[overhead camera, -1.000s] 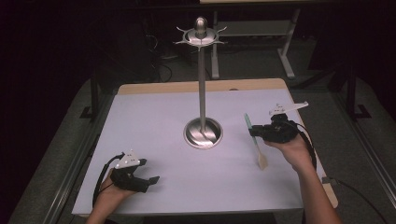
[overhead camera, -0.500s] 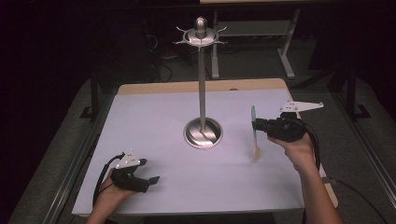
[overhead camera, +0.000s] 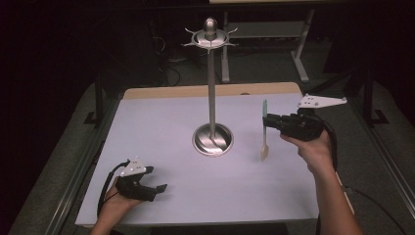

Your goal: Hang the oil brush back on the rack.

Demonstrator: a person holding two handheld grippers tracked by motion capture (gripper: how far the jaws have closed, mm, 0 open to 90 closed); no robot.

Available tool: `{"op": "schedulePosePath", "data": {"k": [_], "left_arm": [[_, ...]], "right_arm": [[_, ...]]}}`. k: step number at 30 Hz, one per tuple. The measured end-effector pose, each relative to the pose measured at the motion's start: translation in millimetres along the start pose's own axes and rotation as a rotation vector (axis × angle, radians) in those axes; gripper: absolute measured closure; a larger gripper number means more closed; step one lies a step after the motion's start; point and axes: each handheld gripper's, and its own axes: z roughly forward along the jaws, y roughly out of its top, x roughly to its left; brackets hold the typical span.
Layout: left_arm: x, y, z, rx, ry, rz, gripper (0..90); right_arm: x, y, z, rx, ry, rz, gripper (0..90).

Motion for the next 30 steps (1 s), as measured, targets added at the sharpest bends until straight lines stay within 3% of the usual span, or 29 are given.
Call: {"op": "schedulePosePath", "data": {"k": [16,30], "left_arm": [[-0.6,0.4,-2.2,-0.003,-0.004,-0.002,14.7],[-0.3,0.4,-3.0,0.003,-0.006,0.007,14.7]], "right_arm": [[16.3,59.4,-0.2,-0.052,0.07,-0.07,77.9],[30.0,101.6,8.2,-0.061,0.063,-0.137,77.9]]}}
